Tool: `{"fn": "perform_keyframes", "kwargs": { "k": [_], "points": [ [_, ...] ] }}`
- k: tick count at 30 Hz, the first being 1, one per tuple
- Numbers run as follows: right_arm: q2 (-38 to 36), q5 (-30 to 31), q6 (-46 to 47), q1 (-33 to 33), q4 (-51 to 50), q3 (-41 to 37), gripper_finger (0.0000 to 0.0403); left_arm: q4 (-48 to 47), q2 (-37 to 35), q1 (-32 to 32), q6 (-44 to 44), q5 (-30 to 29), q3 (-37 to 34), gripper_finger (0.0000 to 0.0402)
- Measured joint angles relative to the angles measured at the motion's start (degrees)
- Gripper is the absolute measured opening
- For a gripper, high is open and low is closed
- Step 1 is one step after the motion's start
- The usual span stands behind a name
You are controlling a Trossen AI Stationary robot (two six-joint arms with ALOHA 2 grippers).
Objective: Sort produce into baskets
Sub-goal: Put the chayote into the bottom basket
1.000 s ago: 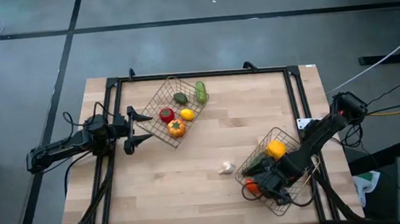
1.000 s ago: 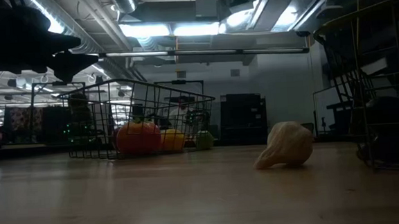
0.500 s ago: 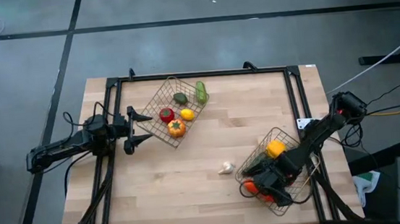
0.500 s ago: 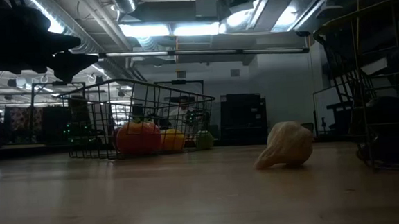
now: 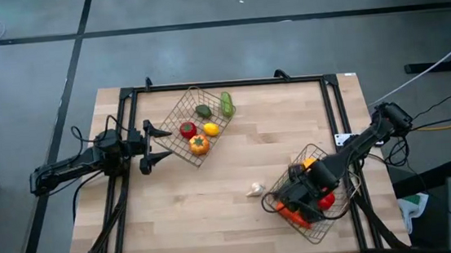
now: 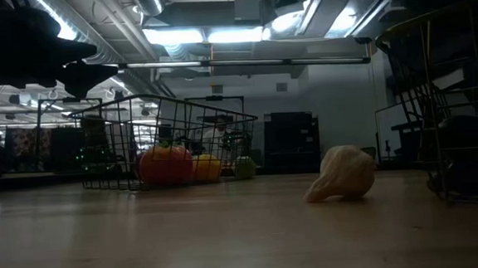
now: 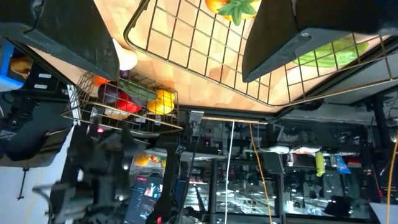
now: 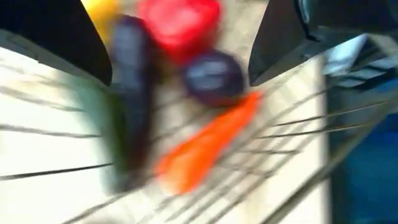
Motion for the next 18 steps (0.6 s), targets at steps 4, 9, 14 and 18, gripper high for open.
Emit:
{"fn": "perform_keyframes", "kwargs": {
  "k": [4, 9, 14, 18],
  "points": [
    [0.00, 12.73, -0.56, -0.02, -8.45, 6.46, 0.0372, 0.00, 0.01, 0.00, 0.00, 0.00, 0.00, 0.0335],
    [-0.02, 22.57, -1.47, -1.55, -14.82, 11.84, 0.0372, 0.01, 0.01, 0.01, -0.01, 0.00, 0.00, 0.0335],
    [-0.02, 27.45, -3.31, -7.53, -18.08, 14.20, 0.0372, 0.01, 0.01, 0.01, 0.00, -0.01, 0.00, 0.0335],
    [-0.61, 28.97, -5.60, -15.38, -17.47, 14.78, 0.0372, 0.02, 0.02, 0.00, 0.00, 0.00, 0.00, 0.0335]
  ]
}}
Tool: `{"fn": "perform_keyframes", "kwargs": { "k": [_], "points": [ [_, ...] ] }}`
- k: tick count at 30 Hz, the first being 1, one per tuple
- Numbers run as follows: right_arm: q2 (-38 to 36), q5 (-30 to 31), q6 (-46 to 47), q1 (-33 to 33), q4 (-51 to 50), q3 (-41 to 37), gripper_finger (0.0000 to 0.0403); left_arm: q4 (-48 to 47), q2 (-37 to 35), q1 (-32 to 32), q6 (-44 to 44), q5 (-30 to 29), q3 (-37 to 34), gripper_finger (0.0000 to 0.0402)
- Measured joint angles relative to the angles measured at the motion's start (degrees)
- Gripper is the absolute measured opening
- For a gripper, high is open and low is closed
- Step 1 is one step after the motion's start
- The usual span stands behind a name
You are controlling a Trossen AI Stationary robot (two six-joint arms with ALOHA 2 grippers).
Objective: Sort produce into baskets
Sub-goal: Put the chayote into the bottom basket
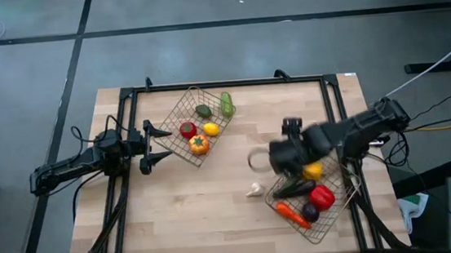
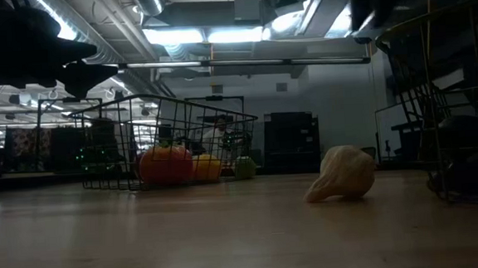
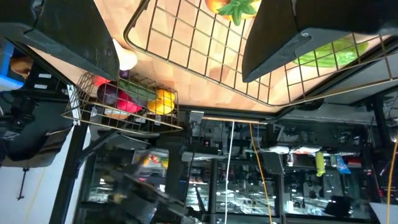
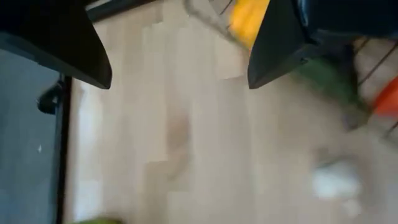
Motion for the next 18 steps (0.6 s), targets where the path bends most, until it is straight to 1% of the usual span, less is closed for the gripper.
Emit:
{"fn": "perform_keyframes", "kwargs": {
  "k": [3, 6, 8, 9, 11, 16, 18],
  "points": [
    [-0.30, 0.30, -2.67, -7.26, 2.77, 0.04, 0.0372, -0.02, -0.02, 0.02, -0.02, 0.00, 0.00, 0.0335],
    [-0.35, 0.26, -5.01, -15.18, 7.83, 0.04, 0.0372, 0.00, -0.01, 0.01, -0.02, 0.00, 0.00, 0.0335],
    [-0.48, -0.86, -6.32, -20.62, 12.87, 0.04, 0.0372, -0.02, 0.00, 0.00, 0.00, 0.00, 0.00, 0.0335],
    [-0.48, -2.47, -7.06, -23.45, 15.61, 0.04, 0.0372, -0.01, -0.01, 0.00, -0.01, -0.02, 0.00, 0.0335],
    [-0.48, -8.09, -10.65, -28.60, 20.98, 0.04, 0.0372, -0.02, 0.00, 0.00, 0.00, 0.00, 0.00, 0.0335],
    [0.77, -24.83, -26.80, -38.96, 32.70, 0.06, 0.0372, -0.02, 0.00, 0.00, -0.01, -0.01, 0.00, 0.0335],
    [2.03, -29.08, -31.98, -41.41, 37.07, 0.06, 0.0372, -0.02, 0.00, 0.00, -0.01, 0.00, 0.00, 0.0335]
  ]
}}
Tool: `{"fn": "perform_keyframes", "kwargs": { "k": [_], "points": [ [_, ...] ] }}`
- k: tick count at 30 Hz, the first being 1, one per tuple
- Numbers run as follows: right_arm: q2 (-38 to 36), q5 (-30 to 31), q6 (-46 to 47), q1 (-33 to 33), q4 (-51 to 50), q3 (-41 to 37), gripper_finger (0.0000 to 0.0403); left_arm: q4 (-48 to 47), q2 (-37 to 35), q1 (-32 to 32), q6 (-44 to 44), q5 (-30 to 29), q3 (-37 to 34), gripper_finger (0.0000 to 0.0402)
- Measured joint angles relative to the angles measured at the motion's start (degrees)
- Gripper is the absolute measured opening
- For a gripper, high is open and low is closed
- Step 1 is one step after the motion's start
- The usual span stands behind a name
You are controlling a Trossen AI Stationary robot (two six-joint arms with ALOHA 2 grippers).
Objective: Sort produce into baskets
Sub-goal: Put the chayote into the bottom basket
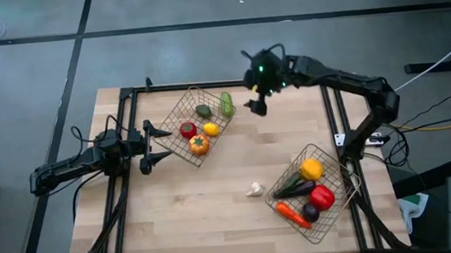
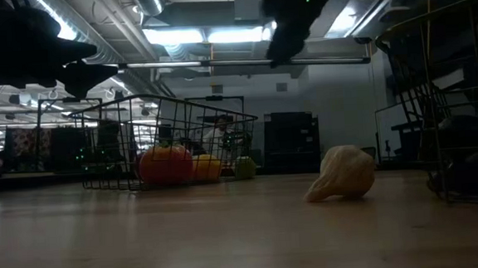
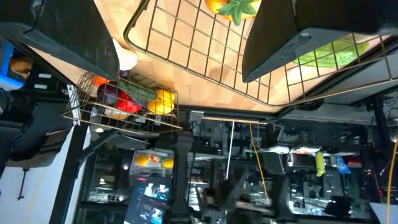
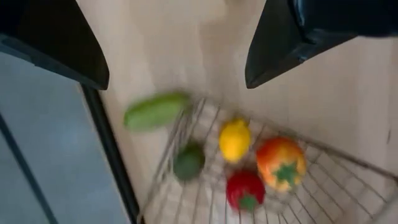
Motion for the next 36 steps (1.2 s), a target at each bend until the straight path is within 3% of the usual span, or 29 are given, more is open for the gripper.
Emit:
{"fn": "perform_keyframes", "kwargs": {
  "k": [4, 9, 24, 36],
  "points": [
    [3.14, -3.12, -5.83, -3.40, 6.05, 0.00, 0.0372, 0.00, -0.02, 0.02, -0.01, 0.00, 0.00, 0.0335],
    [7.77, -2.30, -3.18, -5.72, 9.17, 0.00, 0.0372, 0.00, 0.00, 0.00, 0.00, 0.00, 0.00, 0.0335],
    [19.43, -1.14, 28.16, -11.14, 25.49, -0.02, 0.0372, 0.00, -0.01, 0.01, 0.01, 0.00, 0.00, 0.0335],
    [24.48, -3.08, 56.02, -10.85, 27.66, -0.02, 0.0372, 0.00, -0.02, 0.00, 0.00, 0.00, 0.00, 0.0335]
  ]
}}
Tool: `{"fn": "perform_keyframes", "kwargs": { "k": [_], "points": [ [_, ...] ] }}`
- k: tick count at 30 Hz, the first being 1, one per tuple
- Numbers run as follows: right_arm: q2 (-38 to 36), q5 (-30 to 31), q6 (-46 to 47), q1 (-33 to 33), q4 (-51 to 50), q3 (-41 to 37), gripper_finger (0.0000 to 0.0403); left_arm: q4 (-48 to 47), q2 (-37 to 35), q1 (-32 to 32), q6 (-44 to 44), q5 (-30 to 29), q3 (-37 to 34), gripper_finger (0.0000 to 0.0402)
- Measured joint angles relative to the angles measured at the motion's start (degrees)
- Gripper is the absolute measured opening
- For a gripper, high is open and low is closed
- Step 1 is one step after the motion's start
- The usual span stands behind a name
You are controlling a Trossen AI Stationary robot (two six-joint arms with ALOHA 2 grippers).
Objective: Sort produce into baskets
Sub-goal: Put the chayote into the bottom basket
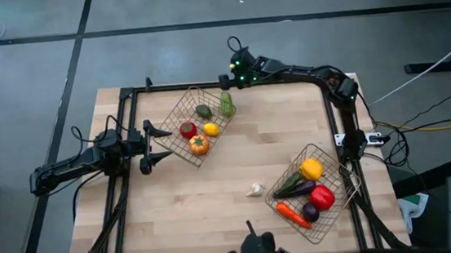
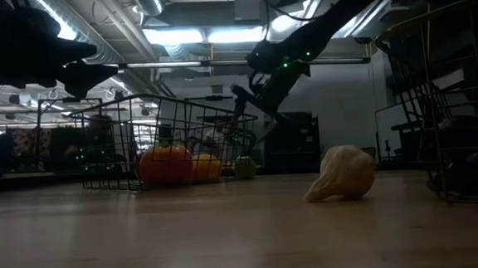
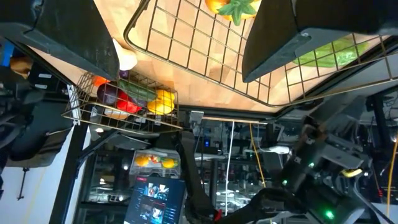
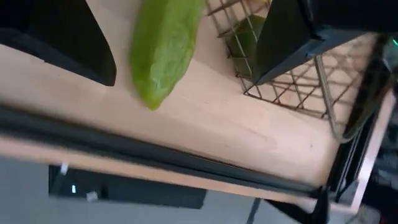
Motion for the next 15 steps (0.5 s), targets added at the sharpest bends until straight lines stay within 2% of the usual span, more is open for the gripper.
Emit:
{"fn": "perform_keyframes", "kwargs": {
  "k": [3, 15],
  "points": [
    [0.25, 0.44, 4.94, 0.60, 0.03, 0.00, 0.0372, 0.01, 0.01, 0.01, -0.01, 0.00, 0.00, 0.0335],
    [0.29, 1.03, 9.87, 1.43, -2.47, 0.00, 0.0372, 0.00, 0.02, 0.00, 0.00, 0.00, 0.00, 0.0335]
  ]
}}
